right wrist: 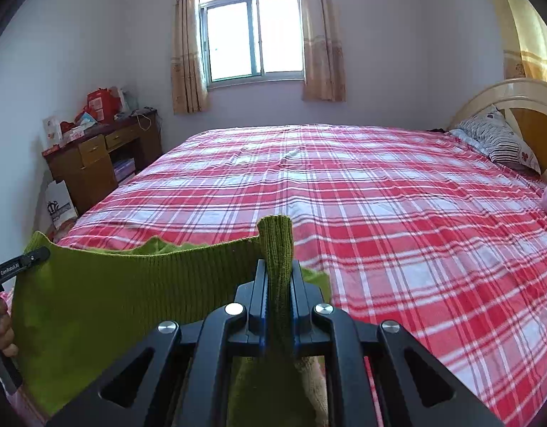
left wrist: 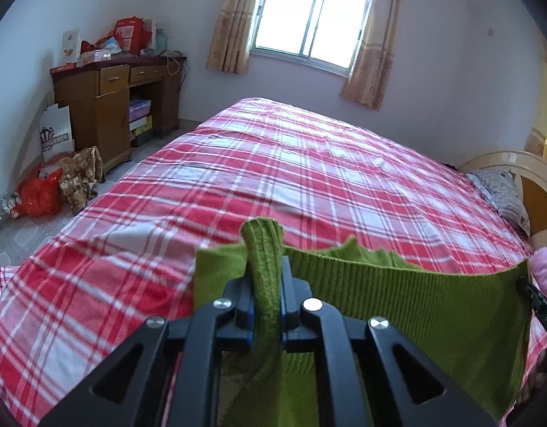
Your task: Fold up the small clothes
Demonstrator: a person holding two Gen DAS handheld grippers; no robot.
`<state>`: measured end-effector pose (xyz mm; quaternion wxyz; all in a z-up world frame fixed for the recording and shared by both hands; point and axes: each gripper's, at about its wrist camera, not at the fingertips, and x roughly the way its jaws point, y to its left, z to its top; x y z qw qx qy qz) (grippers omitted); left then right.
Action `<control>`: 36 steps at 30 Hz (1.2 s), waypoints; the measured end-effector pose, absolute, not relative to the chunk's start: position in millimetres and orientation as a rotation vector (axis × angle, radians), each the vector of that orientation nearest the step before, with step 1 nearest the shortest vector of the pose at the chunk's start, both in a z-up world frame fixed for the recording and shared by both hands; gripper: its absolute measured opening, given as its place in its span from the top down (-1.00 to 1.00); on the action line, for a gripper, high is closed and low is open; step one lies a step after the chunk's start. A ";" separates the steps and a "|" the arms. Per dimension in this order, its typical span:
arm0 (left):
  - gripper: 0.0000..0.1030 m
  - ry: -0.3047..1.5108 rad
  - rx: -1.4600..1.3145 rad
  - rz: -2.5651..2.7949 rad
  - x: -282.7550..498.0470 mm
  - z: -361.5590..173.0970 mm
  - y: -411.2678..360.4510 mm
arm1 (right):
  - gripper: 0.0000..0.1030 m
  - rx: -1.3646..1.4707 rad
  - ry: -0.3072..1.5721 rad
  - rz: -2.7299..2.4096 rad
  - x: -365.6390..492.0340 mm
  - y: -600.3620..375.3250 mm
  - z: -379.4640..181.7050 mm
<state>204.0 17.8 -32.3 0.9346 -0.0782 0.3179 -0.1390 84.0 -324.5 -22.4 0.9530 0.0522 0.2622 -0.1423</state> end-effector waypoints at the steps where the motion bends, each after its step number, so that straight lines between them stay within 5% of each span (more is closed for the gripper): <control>1: 0.81 0.649 -0.160 -0.282 211.0 -31.4 15.5 | 0.83 0.098 0.536 -0.295 93.7 -326.4 -23.6; 17: 0.73 0.777 -0.044 -0.162 282.2 -78.6 -18.7 | 0.83 0.083 0.690 -0.365 191.7 -360.4 -86.0; 20: 0.60 0.803 -0.033 -0.144 284.6 -82.0 -20.5 | 0.82 0.081 0.725 -0.361 196.7 -360.0 -91.2; 25: -0.36 0.831 -0.085 -0.022 289.4 -83.3 -6.0 | 0.61 0.132 0.843 -0.356 212.0 -371.5 -109.8; 28: -0.36 0.853 -0.139 -0.047 291.0 -82.4 3.3 | 0.19 0.172 0.840 -0.397 208.5 -379.4 -109.8; 32: -0.34 0.775 -0.068 -0.039 252.8 -51.5 17.3 | 0.16 0.326 0.804 -0.341 192.7 -400.0 -100.5; 36: -0.54 0.700 -0.023 -0.108 200.7 -34.0 37.7 | 0.17 0.435 0.519 -0.468 106.6 -414.0 -52.9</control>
